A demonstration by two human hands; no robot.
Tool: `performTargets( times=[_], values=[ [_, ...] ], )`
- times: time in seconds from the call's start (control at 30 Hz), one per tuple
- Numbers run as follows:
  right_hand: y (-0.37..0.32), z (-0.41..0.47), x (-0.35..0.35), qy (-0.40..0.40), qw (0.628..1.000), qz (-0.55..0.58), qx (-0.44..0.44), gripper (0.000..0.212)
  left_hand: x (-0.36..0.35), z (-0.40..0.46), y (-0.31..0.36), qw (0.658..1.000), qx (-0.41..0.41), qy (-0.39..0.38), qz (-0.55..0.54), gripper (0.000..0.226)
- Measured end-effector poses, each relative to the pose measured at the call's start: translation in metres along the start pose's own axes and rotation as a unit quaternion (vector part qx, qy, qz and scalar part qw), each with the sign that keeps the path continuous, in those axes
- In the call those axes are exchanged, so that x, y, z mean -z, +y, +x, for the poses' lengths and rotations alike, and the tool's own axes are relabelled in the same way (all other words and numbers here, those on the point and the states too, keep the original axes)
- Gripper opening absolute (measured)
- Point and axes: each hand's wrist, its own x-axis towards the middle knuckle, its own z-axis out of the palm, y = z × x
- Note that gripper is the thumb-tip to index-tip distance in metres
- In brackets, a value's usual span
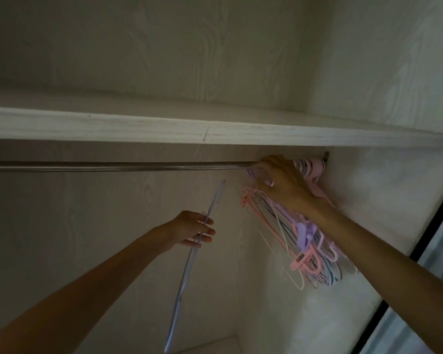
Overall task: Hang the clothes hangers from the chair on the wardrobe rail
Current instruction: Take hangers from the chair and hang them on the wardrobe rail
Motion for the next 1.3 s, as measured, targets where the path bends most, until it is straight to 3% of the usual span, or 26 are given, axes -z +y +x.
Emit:
performTargets(
  times=[0.07, 0.13, 0.23, 0.3, 0.37, 0.47, 0.53, 0.63, 0.77, 0.87, 1.03, 1.2, 1.3],
  values=[
    [-0.032, -0.014, -0.004, -0.129, 0.989, 0.075, -0.005, 0.054, 0.003, -0.006, 0.006, 0.996, -0.007, -0.025, 0.081, 0.014],
    [-0.057, -0.035, -0.013, -0.238, 0.969, 0.063, 0.033, 0.080, 0.005, -0.016, 0.009, 0.986, -0.009, -0.050, 0.158, 0.017],
    [-0.081, -0.066, -0.030, -0.317, 0.944, 0.086, 0.019, 0.078, 0.006, -0.035, 0.009, 0.948, -0.063, -0.130, 0.282, 0.022],
    [-0.090, -0.083, -0.039, -0.328, 0.937, 0.117, -0.003, 0.064, 0.008, -0.047, 0.006, 0.895, -0.136, -0.161, 0.392, 0.026],
    [-0.104, -0.099, -0.041, -0.339, 0.916, 0.205, -0.059, 0.046, 0.008, -0.054, 0.002, 0.843, -0.216, -0.140, 0.472, 0.025],
    [-0.127, -0.118, -0.042, -0.325, 0.859, 0.362, -0.158, 0.026, 0.003, -0.060, -0.004, 0.806, -0.289, -0.078, 0.510, 0.021],
    [-0.139, -0.129, -0.040, -0.277, 0.845, 0.399, -0.224, 0.031, 0.000, -0.059, -0.007, 0.777, -0.330, -0.033, 0.535, 0.025],
    [-0.138, -0.134, -0.031, -0.199, 0.866, 0.362, -0.282, 0.035, 0.002, -0.057, 0.002, 0.718, -0.413, 0.026, 0.561, 0.045],
    [-0.122, -0.115, -0.012, -0.148, 0.915, 0.250, -0.281, 0.036, 0.018, -0.051, 0.033, 0.655, -0.457, 0.088, 0.595, 0.080],
    [-0.109, -0.083, -0.002, -0.135, 0.935, 0.170, -0.279, 0.028, 0.033, -0.033, 0.043, 0.645, -0.449, 0.195, 0.587, 0.084],
    [-0.092, -0.041, -0.006, -0.141, 0.939, 0.110, -0.293, 0.039, 0.027, -0.008, 0.028, 0.626, -0.315, 0.361, 0.616, 0.061],
    [-0.082, -0.019, -0.031, -0.173, 0.923, 0.078, -0.335, 0.034, 0.020, -0.004, 0.028, 0.660, -0.249, 0.332, 0.627, 0.070],
    [-0.083, -0.016, -0.051, -0.183, 0.916, 0.079, -0.349, 0.035, 0.022, -0.009, 0.033, 0.669, -0.252, 0.324, 0.620, 0.076]
  ],
)
